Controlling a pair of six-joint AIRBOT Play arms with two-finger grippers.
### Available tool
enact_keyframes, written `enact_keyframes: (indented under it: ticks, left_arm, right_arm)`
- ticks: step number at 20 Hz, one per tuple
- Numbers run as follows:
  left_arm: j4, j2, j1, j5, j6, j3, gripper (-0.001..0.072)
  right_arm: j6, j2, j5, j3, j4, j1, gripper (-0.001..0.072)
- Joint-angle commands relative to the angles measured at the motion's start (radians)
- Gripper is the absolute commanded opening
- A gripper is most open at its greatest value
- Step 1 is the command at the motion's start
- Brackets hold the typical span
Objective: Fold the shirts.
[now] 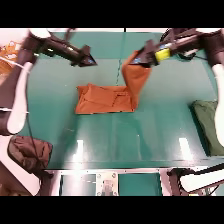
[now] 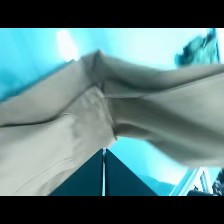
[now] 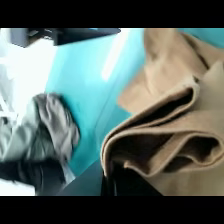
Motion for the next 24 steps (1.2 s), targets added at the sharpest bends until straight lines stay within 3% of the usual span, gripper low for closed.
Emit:
enact_keyframes:
  ticks: [1,4,5,6,7,8,12,19,20,24]
  left_arm:
    - [-0.002,0.044,0.123,-0.065,0.041,0.011,0.0023]
    - [-0.003,0.046,0.179,-0.101,0.069,0.011,0.0023]
    - [-0.003,0.046,0.191,-0.109,0.084,0.011,0.0024]
    - [-0.003,0.046,0.201,-0.116,0.093,0.011,0.0023]
    - [-0.003,0.046,0.207,-0.127,0.093,0.011,0.0023]
    - [-0.003,0.046,0.208,-0.141,0.093,0.011,0.0023]
    - [-0.003,0.046,0.207,-0.152,0.093,0.009,0.0023]
    - [0.002,0.046,0.208,-0.153,0.087,0.008,0.0023]
    - [0.006,0.046,0.208,-0.151,0.085,0.008,0.0023]
    - [0.070,0.046,0.208,-0.134,0.084,0.008,0.0023]
  right_arm:
    - [0.035,-0.043,-0.396,-0.087,-0.035,0.251,0.0016]
    - [0.035,-0.174,-0.768,-0.137,-0.035,0.461,0.0018]
    - [0.035,-0.238,-0.915,-0.137,-0.029,0.529,0.0101]
    - [0.035,-0.296,-1.062,-0.137,-0.019,0.583,0.0312]
    - [0.035,-0.348,-1.186,-0.137,0.005,0.624,0.0431]
    - [0.035,-0.376,-1.224,-0.137,0.016,0.637,0.0432]
    - [0.023,-0.321,-1.007,-0.137,0.003,0.504,0.0431]
    - [0.028,-0.124,-0.249,-0.155,-0.245,0.000,0.0437]
    - [0.028,-0.119,-0.199,-0.185,-0.261,-0.060,0.0558]
    - [0.011,-0.124,-0.240,-0.392,-0.238,-0.144,0.0608]
